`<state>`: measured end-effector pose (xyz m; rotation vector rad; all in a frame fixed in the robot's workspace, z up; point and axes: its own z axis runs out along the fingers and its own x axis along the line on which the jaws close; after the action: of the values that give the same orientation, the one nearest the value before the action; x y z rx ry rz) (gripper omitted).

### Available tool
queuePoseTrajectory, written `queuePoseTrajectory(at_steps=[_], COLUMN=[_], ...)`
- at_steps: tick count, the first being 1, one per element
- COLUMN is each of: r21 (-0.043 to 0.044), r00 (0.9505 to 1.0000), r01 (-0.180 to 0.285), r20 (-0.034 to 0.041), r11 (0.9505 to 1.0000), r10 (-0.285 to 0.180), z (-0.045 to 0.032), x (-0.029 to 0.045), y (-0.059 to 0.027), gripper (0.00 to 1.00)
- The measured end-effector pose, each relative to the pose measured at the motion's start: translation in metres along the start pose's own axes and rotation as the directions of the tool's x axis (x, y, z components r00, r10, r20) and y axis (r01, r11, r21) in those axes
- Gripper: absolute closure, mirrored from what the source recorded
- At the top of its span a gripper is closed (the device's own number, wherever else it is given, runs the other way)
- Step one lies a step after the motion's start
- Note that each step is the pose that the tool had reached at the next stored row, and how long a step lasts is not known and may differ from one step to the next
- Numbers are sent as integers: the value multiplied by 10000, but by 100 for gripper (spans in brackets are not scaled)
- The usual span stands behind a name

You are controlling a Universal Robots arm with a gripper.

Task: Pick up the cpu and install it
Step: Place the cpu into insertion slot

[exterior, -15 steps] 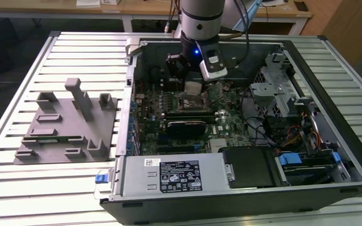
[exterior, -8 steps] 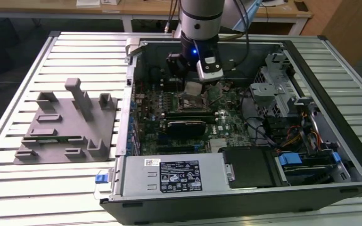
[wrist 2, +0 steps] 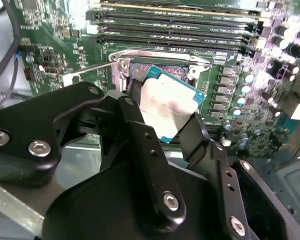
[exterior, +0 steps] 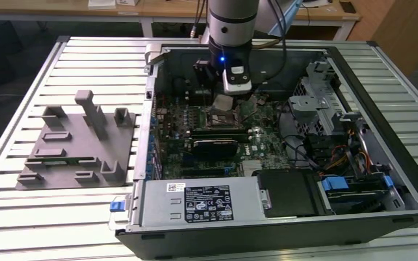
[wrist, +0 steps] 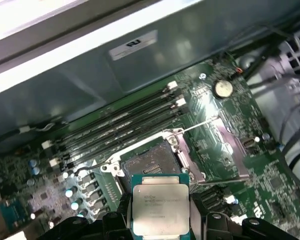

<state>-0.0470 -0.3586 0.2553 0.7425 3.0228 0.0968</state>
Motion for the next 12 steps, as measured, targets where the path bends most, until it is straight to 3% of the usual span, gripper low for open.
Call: queuePoseTrajectory(at_steps=[6, 12], r21=[12, 22], r00=[9955, 9814], r01=[-949, -1913], r20=[67, 138], r11=[9955, 9815], r10=[949, 1912], z=[1, 2], x=[0, 0], y=[0, 0], gripper=[45, 45])
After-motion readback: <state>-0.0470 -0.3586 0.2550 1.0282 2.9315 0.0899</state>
